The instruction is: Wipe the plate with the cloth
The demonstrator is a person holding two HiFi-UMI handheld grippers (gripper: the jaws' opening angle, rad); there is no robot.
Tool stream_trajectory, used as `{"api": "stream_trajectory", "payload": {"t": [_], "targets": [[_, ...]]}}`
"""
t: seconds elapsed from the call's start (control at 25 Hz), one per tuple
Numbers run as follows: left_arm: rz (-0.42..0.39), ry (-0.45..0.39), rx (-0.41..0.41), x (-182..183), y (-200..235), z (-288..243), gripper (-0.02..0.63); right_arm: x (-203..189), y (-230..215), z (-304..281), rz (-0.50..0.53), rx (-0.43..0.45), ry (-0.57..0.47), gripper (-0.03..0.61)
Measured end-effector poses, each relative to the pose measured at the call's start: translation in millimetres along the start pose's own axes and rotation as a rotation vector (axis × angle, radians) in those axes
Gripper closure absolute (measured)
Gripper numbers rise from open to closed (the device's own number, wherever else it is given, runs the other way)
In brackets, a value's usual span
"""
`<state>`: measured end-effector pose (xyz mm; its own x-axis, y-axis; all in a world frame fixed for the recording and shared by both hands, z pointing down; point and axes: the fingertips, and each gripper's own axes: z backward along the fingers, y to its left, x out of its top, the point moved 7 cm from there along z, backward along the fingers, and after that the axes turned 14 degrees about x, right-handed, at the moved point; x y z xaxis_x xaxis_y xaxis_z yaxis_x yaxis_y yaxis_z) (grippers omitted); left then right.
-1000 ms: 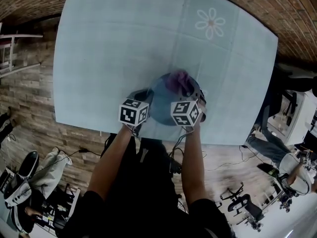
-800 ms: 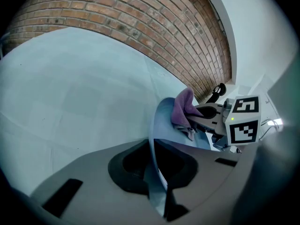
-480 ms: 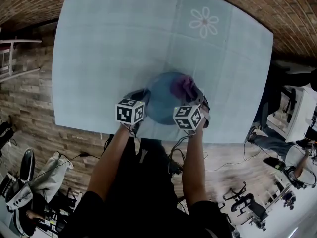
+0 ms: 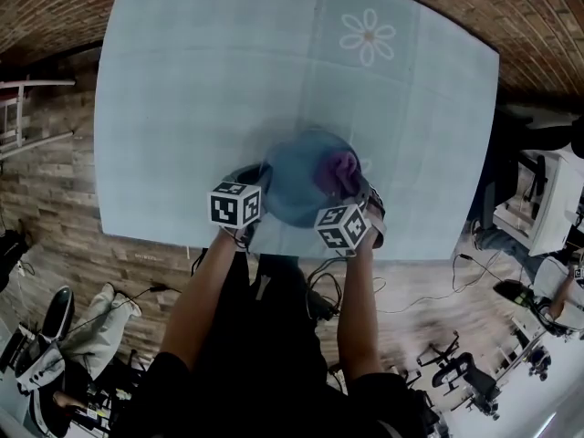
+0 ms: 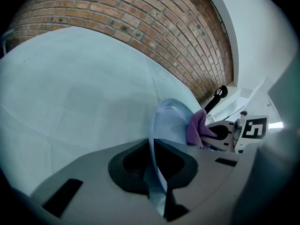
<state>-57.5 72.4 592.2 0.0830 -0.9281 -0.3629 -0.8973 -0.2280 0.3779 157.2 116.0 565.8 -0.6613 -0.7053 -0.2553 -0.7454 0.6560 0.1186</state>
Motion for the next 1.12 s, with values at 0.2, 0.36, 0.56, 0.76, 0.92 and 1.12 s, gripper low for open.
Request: {"api": "stream_trajectory", "payload": {"t": [0.2, 0.36, 0.56, 0.76, 0.92, 1.12], "targets": [[0.002, -0.002, 0.002, 0, 0, 0, 0.558, -10, 15, 6, 0.018, 0.048, 0.043, 0.500], [0.004, -0.002, 0.002, 0, 0, 1, 0.558, -14, 29, 10, 0.030, 0.084, 0.069, 0.500], [0.007, -0.008, 0.005, 0, 0, 0, 0.558, -18, 48, 12, 0.053, 0.146, 0.089, 0.500], [0.006, -0.008, 0.008, 0, 0, 1, 0.558, -17, 66, 15, 0.088, 0.215, 0.092, 0.500], [0.005, -0.007, 0.008, 1, 1, 0, 0.558, -12, 79, 15, 0.097, 0.270, 0.069, 0.500], [0.006, -0.009, 0.003, 0, 2, 0, 0.558, -3, 99, 15, 0.115, 0.326, 0.039, 0.502]]}}
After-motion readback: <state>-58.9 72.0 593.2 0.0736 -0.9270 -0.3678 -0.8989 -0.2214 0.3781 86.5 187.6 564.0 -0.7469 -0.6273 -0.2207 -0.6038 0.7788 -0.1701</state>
